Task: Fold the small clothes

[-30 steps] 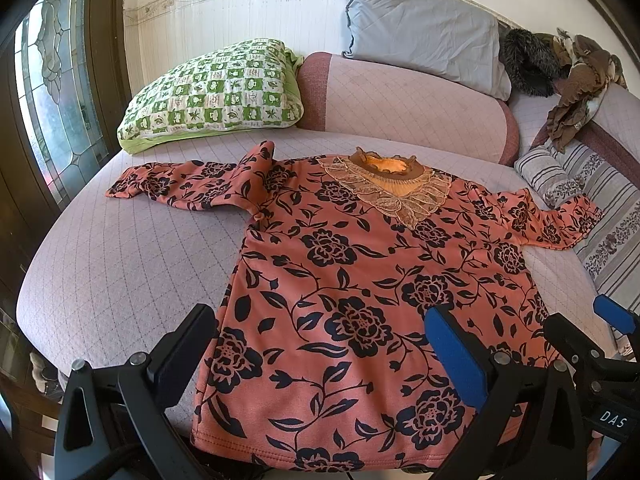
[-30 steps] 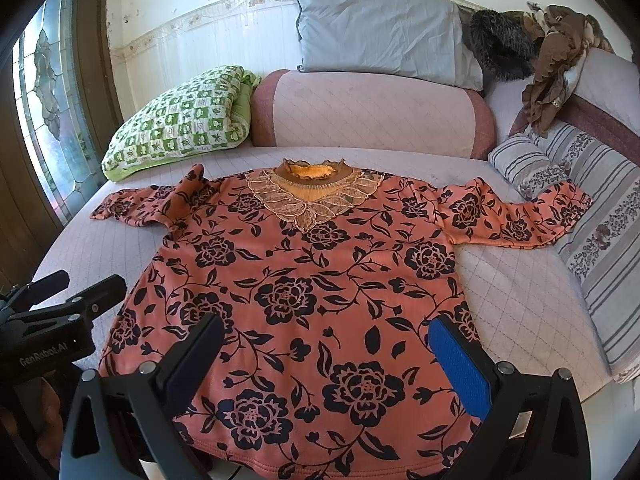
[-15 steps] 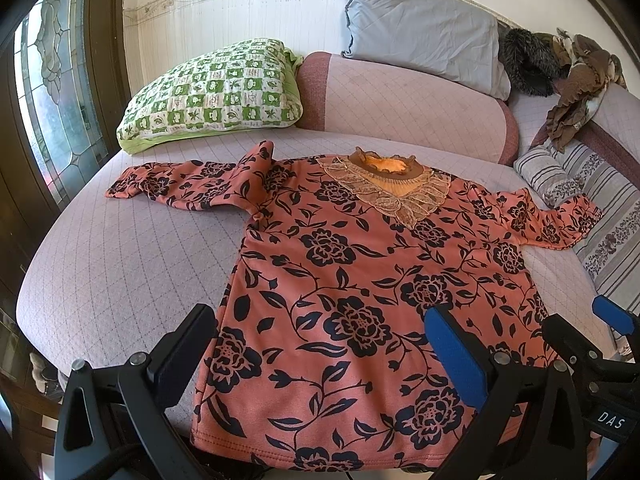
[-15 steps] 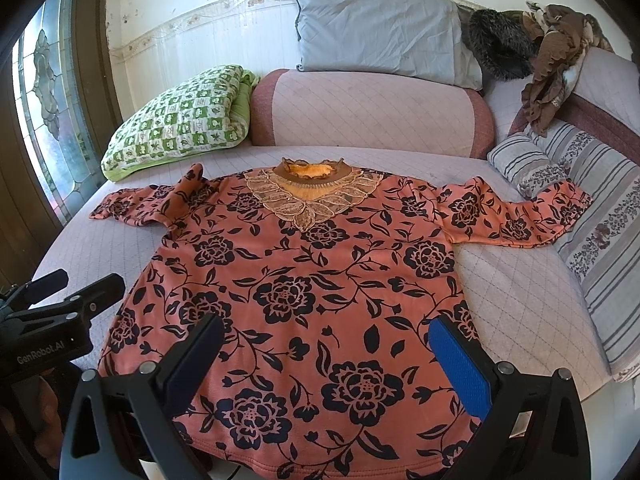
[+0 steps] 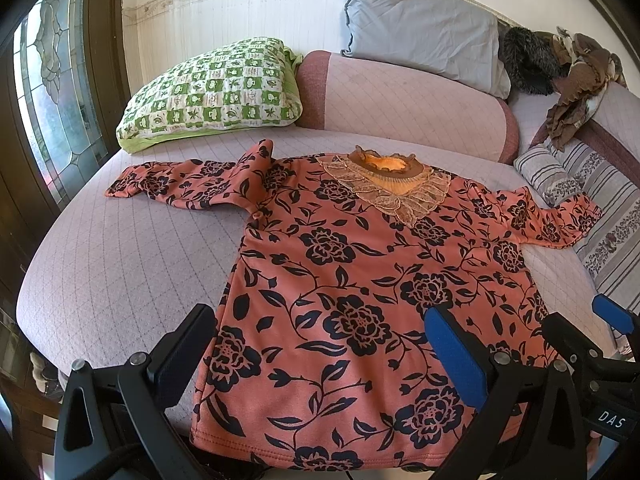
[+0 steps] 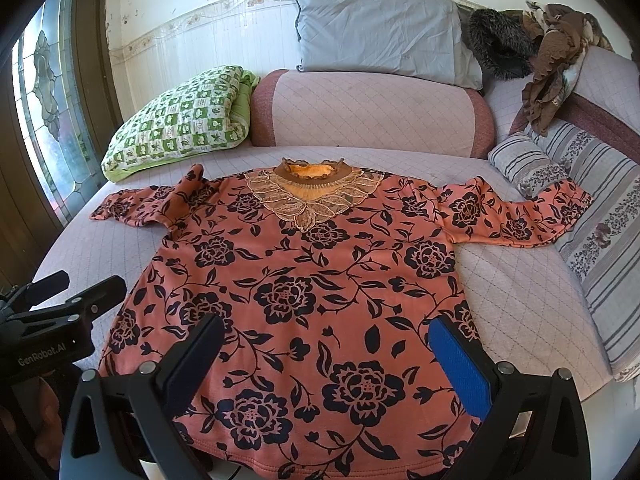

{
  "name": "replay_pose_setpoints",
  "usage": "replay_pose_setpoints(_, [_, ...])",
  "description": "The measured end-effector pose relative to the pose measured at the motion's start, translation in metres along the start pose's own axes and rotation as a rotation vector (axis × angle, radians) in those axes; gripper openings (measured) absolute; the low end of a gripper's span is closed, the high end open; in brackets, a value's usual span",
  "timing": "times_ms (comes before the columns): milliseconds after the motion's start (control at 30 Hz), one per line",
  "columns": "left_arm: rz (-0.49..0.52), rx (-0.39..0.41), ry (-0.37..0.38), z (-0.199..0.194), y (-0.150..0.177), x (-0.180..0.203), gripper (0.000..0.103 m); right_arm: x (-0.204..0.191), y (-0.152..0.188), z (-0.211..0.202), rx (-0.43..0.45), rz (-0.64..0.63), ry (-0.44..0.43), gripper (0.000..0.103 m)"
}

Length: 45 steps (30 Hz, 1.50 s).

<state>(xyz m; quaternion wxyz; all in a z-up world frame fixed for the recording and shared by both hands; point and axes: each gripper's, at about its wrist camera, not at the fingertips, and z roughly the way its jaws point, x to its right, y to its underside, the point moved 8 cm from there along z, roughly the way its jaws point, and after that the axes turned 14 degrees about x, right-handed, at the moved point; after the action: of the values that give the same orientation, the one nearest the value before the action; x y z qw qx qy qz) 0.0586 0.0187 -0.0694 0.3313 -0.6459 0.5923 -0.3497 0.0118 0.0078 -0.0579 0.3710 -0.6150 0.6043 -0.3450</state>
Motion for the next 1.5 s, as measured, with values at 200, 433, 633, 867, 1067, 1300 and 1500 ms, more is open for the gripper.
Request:
replay_pose_setpoints(200, [-0.014,-0.012,0.0,0.006,0.005,-0.009,0.103,0.0,0.001,0.002,-0.013,0.015,-0.019,0.103])
replay_pose_setpoints(433, [-0.036,-0.092,-0.057,0.042,0.025,-0.04,0.103,0.079,-0.001,0.027,-0.03,0.297,-0.11,0.103])
replay_pose_setpoints(633, [-0.026,-0.145,-0.066,0.081,0.039,-0.05,0.103,0.261,0.0,0.086,-0.007,0.699,0.05,0.102])
replay_pose_setpoints(867, [0.009,-0.167,-0.058,0.119,0.039,-0.048,0.103,0.425,-0.035,0.144,0.057,0.83,0.3,0.082])
replay_pose_setpoints(1067, [-0.023,-0.169,-0.047,0.146,0.038,-0.046,0.103,0.493,-0.068,0.188,0.025,0.746,0.463,0.082])
replay_pose_setpoints(1300, [0.005,-0.163,-0.046,0.158,0.04,-0.047,0.103,0.533,-0.051,0.239,-0.034,0.857,0.563,0.043])
replay_pose_setpoints(1500, [-0.038,-0.152,-0.06,0.158,0.039,-0.063,0.103,0.548,-0.054,0.25,-0.05,0.808,0.613,0.006])
